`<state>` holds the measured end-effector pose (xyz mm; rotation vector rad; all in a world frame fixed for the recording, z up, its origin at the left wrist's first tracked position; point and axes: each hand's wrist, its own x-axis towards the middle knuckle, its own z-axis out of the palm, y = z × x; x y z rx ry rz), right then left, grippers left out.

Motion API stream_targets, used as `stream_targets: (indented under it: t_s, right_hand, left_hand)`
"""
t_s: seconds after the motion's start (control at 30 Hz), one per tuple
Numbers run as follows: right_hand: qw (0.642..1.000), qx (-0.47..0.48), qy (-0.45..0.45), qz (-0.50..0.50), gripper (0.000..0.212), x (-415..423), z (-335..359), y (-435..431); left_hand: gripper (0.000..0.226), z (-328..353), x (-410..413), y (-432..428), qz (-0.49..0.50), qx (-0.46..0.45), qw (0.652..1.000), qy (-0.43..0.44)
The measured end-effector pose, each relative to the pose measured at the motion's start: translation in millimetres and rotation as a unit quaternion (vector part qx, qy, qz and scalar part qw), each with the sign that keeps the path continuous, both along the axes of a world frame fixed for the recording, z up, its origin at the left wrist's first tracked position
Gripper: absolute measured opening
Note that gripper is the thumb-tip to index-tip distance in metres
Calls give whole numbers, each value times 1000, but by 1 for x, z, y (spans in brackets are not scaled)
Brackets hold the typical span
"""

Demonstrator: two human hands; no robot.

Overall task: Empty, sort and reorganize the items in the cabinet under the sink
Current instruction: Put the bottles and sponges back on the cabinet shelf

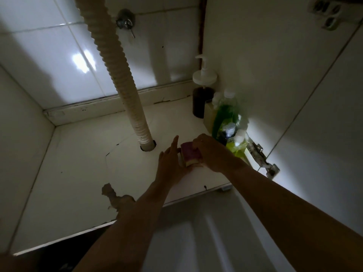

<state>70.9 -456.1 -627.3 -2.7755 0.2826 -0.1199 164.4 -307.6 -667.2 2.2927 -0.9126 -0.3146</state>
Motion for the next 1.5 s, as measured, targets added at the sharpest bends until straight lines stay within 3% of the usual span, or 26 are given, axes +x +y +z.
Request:
stream_targets:
  t_s: [0.27,0.4,0.53,0.63,0.83,1.23,1.33,1.5]
  right_hand:
    - [992,-110,62,21,73,-6,26,1]
    - [994,-105,2,20,62,-24,43,16]
    - [994,-97,-40,23,56,-62,56,38]
    - [995,-70,-63,28,42,-103,58,63]
    - [998,-19,20,62,21,-143,64,128]
    - [966,17,180,187,20,-134,37,306]
    - [966,16,183,183,22,-131,20,324]
    - [972,40,193,128,36,-118,-13,341]
  left_hand:
    - [120,30,-15,8,-19,28,999,-31]
    - [122,54,-27,37,-1,39,999,-38]
    - [99,89,-46,71,49,47,997,-49]
    - [68,114,-74,106,55,33,996,-63]
    - [25,153,-121,185,59,86,994,-27]
    - [24,118,-182,371,160,207,965,28]
    - [26,98,-175,399,169,208,963,29]
    - [47,50,-152,417,158,243,957,7]
